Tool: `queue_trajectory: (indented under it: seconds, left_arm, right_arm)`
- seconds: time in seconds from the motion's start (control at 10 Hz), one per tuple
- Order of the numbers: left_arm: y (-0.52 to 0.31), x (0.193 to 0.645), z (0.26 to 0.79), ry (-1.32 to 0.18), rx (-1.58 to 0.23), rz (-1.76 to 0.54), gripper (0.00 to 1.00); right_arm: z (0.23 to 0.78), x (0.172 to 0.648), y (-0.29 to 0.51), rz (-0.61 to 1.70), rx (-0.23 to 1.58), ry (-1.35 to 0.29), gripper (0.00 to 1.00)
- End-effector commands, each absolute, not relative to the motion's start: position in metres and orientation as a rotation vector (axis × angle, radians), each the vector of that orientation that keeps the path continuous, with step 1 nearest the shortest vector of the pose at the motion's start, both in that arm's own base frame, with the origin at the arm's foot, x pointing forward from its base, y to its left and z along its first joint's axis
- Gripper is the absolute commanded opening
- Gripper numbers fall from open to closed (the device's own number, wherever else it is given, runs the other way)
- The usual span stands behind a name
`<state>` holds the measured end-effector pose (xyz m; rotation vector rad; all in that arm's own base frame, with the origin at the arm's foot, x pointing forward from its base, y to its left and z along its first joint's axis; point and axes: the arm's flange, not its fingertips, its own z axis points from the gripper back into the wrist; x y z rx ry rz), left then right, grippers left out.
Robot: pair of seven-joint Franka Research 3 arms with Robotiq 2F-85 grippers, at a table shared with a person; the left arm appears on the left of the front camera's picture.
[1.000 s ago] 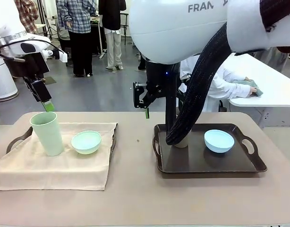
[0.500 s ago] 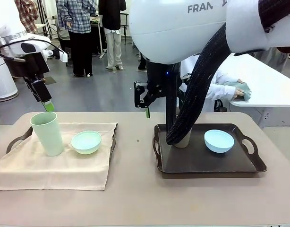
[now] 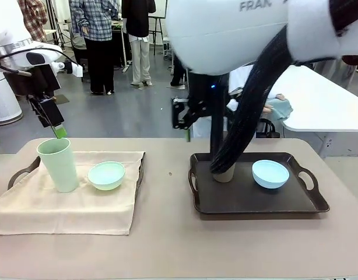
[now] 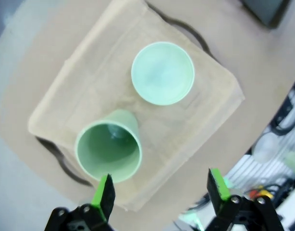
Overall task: Set up a tray with a mat and arrange the tableware.
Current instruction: Pick up the Picnic Bowl and Reusable plastic cup from the Handle tray in front of the human's position and hold them in the air.
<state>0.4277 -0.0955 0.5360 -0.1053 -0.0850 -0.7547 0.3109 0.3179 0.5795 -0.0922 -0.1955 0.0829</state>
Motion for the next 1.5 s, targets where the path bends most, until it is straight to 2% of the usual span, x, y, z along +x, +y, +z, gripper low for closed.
queue_trajectory:
  seconds: [0.0,0.4,0.5,0.6,0.9,1.0,1.2,1.4]
  left_arm:
    - [-0.087,0.401,0.542,-0.038,-0.067,-0.546,1.00]
    - [-0.056,0.397,0.549,-0.007,-0.074,-0.398,1.00]
    - [-0.052,0.399,0.550,0.001,-0.075,-0.392,1.00]
    - [-0.061,0.396,0.551,-0.023,-0.083,-0.443,1.00]
    - [-0.055,0.397,0.550,-0.017,-0.087,-0.431,1.00]
    - [-0.042,0.406,0.548,-0.031,-0.152,-0.375,1.00]
    - [-0.006,0.401,0.551,-0.041,-0.279,-0.313,1.00]
    - [0.038,0.398,0.547,-0.095,-0.464,-0.293,1.00]
  right_arm:
    - [0.589,0.296,0.219,0.039,-0.026,-0.182,1.00]
    - [0.587,0.293,0.078,-0.155,0.040,-0.096,1.00]
    - [0.584,0.294,0.062,-0.214,0.044,-0.088,1.00]
    - [0.594,0.291,0.090,-0.112,0.012,-0.114,1.00]
    - [0.590,0.290,0.069,-0.158,0.006,-0.106,1.00]
    - [0.578,0.298,0.055,-0.139,0.078,-0.054,1.00]
    - [0.566,0.303,-0.009,-0.126,0.366,-0.032,1.00]
    - [0.553,0.294,-0.059,-0.140,0.610,-0.065,1.00]
